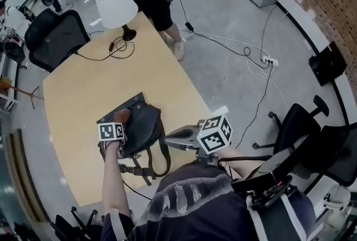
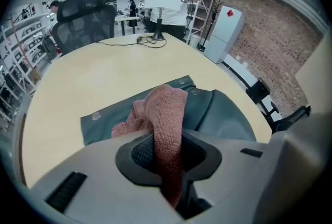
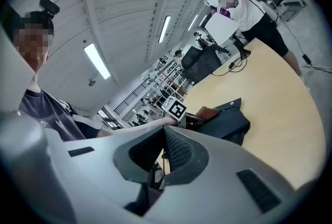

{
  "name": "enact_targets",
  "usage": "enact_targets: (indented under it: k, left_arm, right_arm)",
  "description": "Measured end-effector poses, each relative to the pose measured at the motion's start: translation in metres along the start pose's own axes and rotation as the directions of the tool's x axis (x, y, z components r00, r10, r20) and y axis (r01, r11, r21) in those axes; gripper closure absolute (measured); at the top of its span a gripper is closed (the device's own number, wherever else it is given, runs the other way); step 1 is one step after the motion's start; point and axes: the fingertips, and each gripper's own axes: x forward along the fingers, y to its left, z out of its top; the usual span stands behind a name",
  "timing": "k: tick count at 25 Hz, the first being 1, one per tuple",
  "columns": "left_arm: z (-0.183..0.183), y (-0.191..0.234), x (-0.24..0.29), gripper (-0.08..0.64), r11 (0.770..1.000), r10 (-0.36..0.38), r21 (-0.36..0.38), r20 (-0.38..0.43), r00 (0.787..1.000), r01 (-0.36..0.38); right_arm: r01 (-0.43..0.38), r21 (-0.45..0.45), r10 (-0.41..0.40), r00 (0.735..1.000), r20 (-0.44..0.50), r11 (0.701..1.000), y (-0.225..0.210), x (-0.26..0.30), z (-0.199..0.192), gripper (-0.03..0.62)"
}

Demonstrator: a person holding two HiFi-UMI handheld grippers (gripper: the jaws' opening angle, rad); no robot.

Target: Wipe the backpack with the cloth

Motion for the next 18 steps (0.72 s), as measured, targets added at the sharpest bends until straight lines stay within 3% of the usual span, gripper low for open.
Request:
enact_targets:
  k: [2,6,10,13,16,18]
  left_arm:
    - [0.015,-0.021,0.011,0.482,1.000,-0.022,0.008,0.006,1.000,0.022]
    - [0.028,-0.034,0.020,0.483,0.998,0.012,0.056,-0.009,1.000,-0.012]
    - [0.046,-0.060,0.025,0.483,0.998,-0.059,0.022,0.019,0.998,0.059]
    - [0.063,-0.086,0.030,0.483,0.993,-0.063,0.103,0.007,0.998,0.062]
    - [0.074,-0.127,0.030,0.482,0.975,-0.193,0.118,0.015,0.981,0.190]
    - [0.082,-0.167,0.022,0.482,0.931,-0.363,0.063,0.051,0.930,0.360]
  right_arm:
    - [-0.001,-0.008,0.001,1.000,-0.003,1.000,-0.005,-0.008,0.003,0.591]
    - [0.012,-0.006,-0.012,1.000,0.015,1.000,-0.012,-0.022,0.002,0.591]
    - [0.024,0.005,-0.024,1.000,0.020,1.000,-0.018,-0.034,0.001,0.591]
    - [0.014,-0.003,-0.014,1.000,0.016,1.000,-0.020,-0.041,0.006,0.591]
    - [0.012,-0.009,-0.011,1.000,0.015,1.000,-0.023,-0.048,0.007,0.591]
    - [0.011,-0.008,-0.011,1.000,0.019,1.000,-0.023,-0.050,0.005,0.591]
